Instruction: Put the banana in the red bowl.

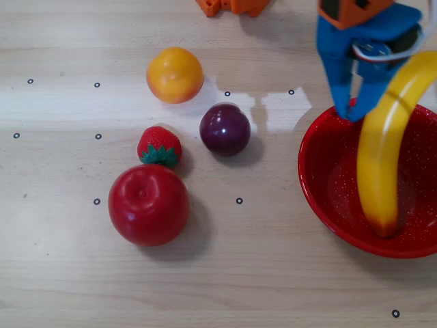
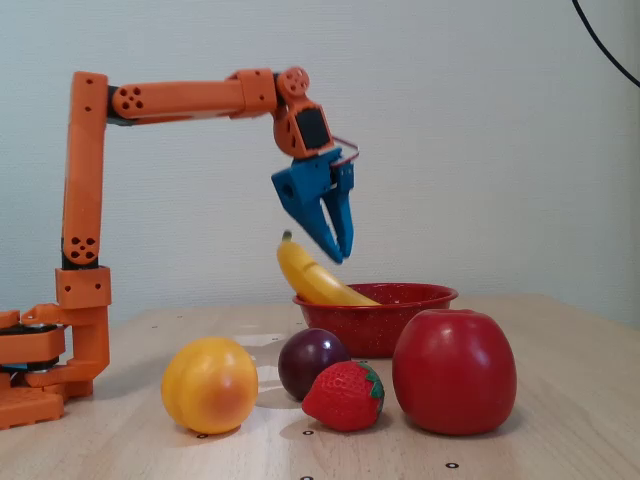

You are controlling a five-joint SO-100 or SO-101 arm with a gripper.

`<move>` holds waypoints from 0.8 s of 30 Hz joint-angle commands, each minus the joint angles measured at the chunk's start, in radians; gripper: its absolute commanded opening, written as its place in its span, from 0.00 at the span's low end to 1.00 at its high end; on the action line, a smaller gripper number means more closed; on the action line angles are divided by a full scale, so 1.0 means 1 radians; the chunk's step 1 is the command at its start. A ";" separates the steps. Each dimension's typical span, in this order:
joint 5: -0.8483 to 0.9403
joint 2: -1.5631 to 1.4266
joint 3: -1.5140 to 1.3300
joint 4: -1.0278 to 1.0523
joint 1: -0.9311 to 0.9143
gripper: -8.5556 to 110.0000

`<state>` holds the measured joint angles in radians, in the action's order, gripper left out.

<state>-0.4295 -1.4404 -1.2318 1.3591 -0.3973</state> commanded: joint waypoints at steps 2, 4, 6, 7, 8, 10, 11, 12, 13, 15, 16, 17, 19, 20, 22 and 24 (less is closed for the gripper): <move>0.034 -0.170 0.026 0.025 0.038 0.07; 0.046 -0.209 -0.015 0.012 0.063 0.07; 0.063 -0.256 -0.074 -0.017 0.089 0.07; 0.069 -0.284 -0.110 -0.040 0.103 0.07; 0.072 -0.319 -0.160 -0.071 0.118 0.07; 0.086 -0.394 -0.262 -0.138 0.149 0.07; 0.097 -0.434 -0.316 -0.176 0.166 0.07; 0.103 -0.474 -0.365 -0.201 0.181 0.07; 0.109 -0.512 -0.417 -0.229 0.198 0.07; 0.124 -0.597 -0.522 -0.278 0.230 0.07; 0.137 -0.641 -0.583 -0.313 0.249 0.07; 0.138 -0.689 -0.641 -0.337 0.265 0.07; 0.143 -0.776 -0.753 -0.383 0.298 0.07; 0.146 -0.816 -0.802 -0.400 0.313 0.07; 0.156 -0.890 -0.893 -0.437 0.344 0.07; 0.163 -0.965 -0.985 -0.472 0.371 0.07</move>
<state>-0.2945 -2.3363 -2.2181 0.9296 -0.0506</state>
